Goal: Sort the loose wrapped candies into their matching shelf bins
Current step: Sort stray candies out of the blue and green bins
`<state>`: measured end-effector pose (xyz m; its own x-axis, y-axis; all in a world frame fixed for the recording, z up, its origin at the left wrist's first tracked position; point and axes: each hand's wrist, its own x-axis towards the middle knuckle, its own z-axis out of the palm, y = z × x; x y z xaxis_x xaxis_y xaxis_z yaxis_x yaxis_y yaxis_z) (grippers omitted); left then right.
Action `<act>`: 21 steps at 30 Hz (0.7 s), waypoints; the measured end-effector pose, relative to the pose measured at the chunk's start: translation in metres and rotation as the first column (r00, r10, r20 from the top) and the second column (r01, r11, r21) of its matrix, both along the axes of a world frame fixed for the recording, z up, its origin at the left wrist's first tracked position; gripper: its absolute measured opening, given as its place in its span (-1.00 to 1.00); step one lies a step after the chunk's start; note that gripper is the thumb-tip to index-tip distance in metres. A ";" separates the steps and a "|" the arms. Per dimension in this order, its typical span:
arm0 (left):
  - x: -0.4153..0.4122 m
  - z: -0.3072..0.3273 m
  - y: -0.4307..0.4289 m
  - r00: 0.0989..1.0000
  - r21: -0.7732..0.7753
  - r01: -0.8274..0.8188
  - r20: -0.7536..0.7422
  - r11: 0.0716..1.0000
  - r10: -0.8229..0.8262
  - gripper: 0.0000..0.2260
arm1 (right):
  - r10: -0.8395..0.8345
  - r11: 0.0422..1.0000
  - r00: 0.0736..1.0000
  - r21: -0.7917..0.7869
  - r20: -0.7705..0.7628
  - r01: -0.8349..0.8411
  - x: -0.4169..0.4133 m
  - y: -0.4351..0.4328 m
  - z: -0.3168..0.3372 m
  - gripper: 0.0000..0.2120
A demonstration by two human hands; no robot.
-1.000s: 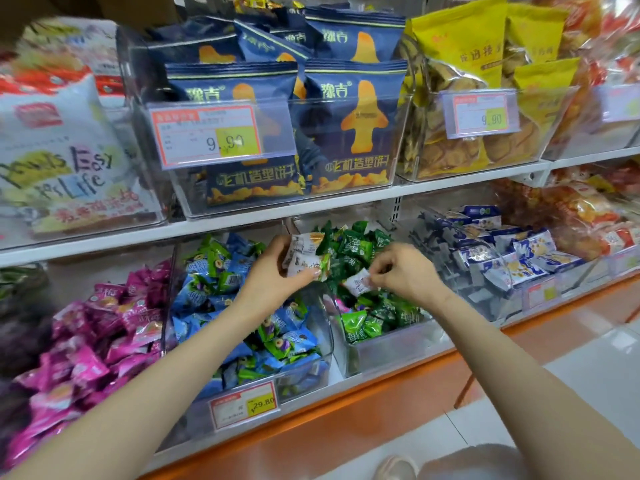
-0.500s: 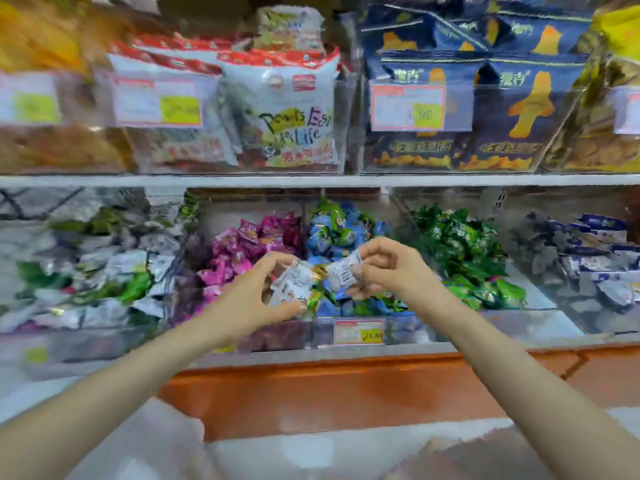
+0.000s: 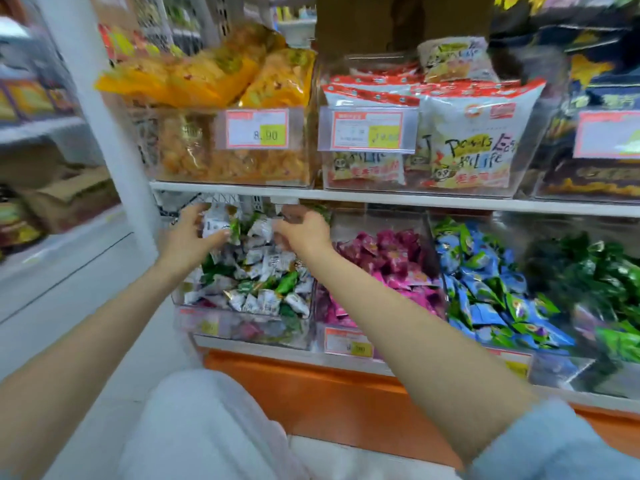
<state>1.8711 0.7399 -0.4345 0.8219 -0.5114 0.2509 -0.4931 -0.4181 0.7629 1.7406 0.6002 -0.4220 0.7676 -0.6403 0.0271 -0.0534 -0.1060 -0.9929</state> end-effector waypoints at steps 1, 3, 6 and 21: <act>0.007 -0.001 -0.008 1.000 0.060 0.015 -0.014 0.998 -0.014 -0.39 | 0.004 1.000 0.999 -0.023 -0.045 -0.005 0.007 -0.001 0.001 -0.63; 0.017 -0.010 -0.017 0.999 0.201 0.048 -0.016 0.978 -0.046 -0.42 | -0.011 0.984 0.987 -0.179 -0.159 -0.018 0.005 -0.005 -0.004 -0.64; 0.016 -0.031 -0.013 0.996 0.293 0.078 0.013 0.953 -0.085 -0.50 | -0.031 0.960 0.990 -0.281 -0.135 -0.008 -0.023 -0.015 -0.019 -0.75; -0.179 -0.027 -0.134 0.691 0.157 0.610 0.374 0.777 -0.618 -0.80 | -0.166 0.917 0.985 -0.373 -0.039 0.140 -0.232 -0.109 -0.030 -0.78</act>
<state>1.6917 0.6059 -0.4619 0.1585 -0.8754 0.4566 -0.8918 0.0716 0.4468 1.5087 0.4912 -0.4522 0.6696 -0.7050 0.2337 -0.1649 -0.4479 -0.8788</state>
